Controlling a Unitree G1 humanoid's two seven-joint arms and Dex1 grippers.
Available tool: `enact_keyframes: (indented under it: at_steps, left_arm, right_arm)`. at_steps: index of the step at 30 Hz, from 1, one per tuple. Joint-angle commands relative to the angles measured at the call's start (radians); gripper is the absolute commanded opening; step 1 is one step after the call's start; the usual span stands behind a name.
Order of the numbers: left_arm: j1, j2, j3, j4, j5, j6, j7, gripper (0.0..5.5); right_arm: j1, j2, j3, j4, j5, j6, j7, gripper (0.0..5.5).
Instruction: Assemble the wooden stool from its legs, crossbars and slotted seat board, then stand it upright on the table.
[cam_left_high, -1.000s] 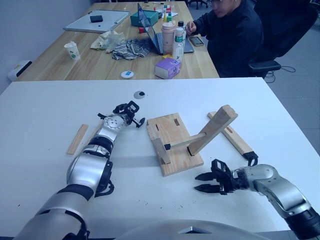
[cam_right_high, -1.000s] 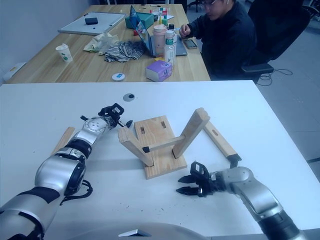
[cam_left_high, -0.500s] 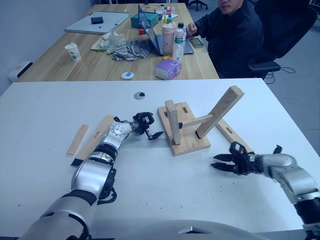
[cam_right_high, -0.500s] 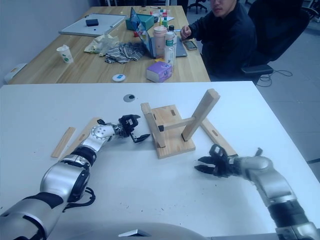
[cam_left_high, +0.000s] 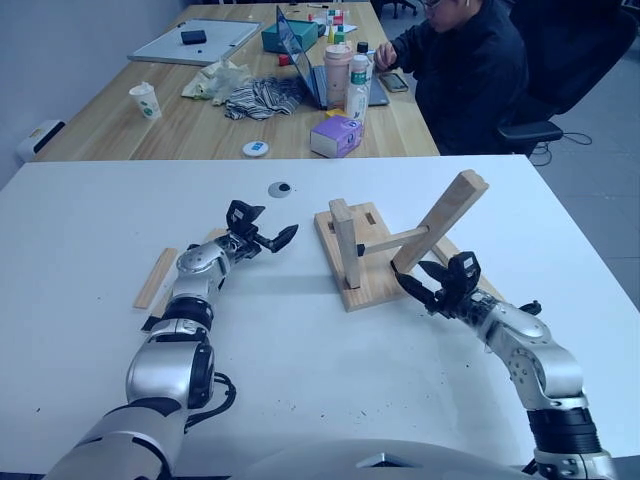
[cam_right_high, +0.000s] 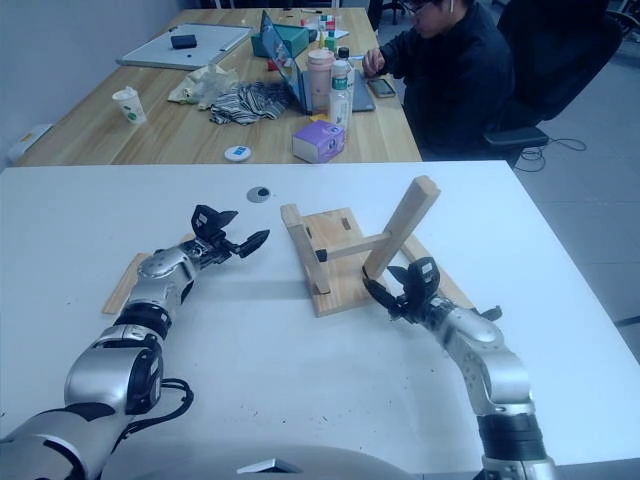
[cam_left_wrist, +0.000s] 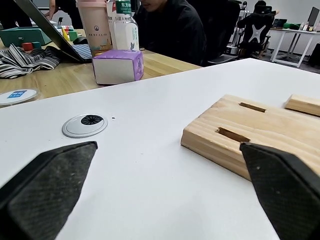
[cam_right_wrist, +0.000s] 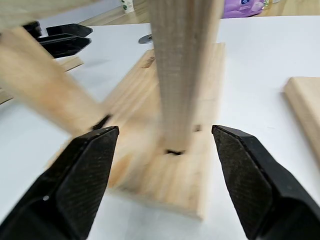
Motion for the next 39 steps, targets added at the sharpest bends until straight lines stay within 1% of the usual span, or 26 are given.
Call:
enact_keyframes:
  at_steps: [1,7,13,15,17,20,24,26,28,29,31,33,37,38,39]
  left_arm:
    - [0.024,0.000,0.011,-0.023,-0.014,0.034,0.012,5.27]
    - [0.011,-0.002,0.013,-0.022,-0.019,0.046,0.024,5.27]
    - [0.013,-0.008,0.014,-0.025,-0.021,0.045,0.030,5.27]
    - [0.010,-0.005,0.017,-0.026,-0.023,0.046,0.030,5.27]
    - [-0.004,0.009,0.024,-0.033,-0.029,0.046,0.019,5.27]
    - [-0.052,0.033,0.030,-0.048,-0.036,0.049,-0.003,5.27]
    - [-0.151,0.065,0.068,-0.087,-0.087,0.098,-0.032,5.27]
    - [-0.172,0.069,0.060,-0.077,-0.080,0.109,-0.039,5.27]
    - [-0.143,0.077,-0.001,-0.053,-0.005,0.076,-0.034,5.27]
    - [-0.117,0.082,-0.042,-0.037,0.041,0.052,-0.033,5.27]
    - [-0.075,0.085,-0.088,-0.013,0.095,0.026,-0.033,5.27]
    - [-0.055,0.087,-0.100,0.000,0.114,0.012,-0.026,5.27]
    - [-0.042,0.106,-0.100,0.034,0.146,-0.015,0.042,5.27]
    - [-0.036,0.112,-0.101,0.033,0.150,-0.022,0.052,5.27]
    - [-0.030,0.117,-0.101,0.031,0.153,-0.030,0.059,5.27]
  right_arm:
    - [-0.048,0.070,-0.004,0.079,-0.027,-0.065,-0.052,3.21]
    - [-0.054,0.084,0.008,0.120,-0.039,-0.105,-0.040,2.12]
    - [-0.072,0.078,0.007,0.149,-0.037,-0.119,-0.021,1.21]
    - [-0.078,0.073,0.011,0.162,-0.022,-0.131,0.018,1.08]
    - [-0.078,0.047,0.026,0.174,0.009,-0.159,0.137,1.01]
    - [-0.078,-0.005,0.034,0.203,0.034,-0.195,0.316,1.01]
    - [-0.141,-0.089,0.070,0.331,-0.018,-0.308,0.541,1.01]
    - [-0.202,-0.100,0.082,0.410,-0.079,-0.395,0.547,1.01]
    - [-0.255,-0.104,0.090,0.469,-0.124,-0.455,0.533,1.01]
    - [-0.275,-0.101,0.089,0.487,-0.132,-0.469,0.531,1.37]
    - [-0.295,-0.101,0.091,0.502,-0.146,-0.490,0.534,1.75]
    - [-0.299,-0.115,0.093,0.500,-0.158,-0.504,0.532,1.99]
    - [-0.203,-0.217,0.031,0.369,-0.133,-0.456,0.548,2.59]
    - [-0.162,-0.248,0.008,0.318,-0.121,-0.438,0.552,2.81]
    - [-0.132,-0.272,-0.006,0.282,-0.115,-0.426,0.556,2.87]
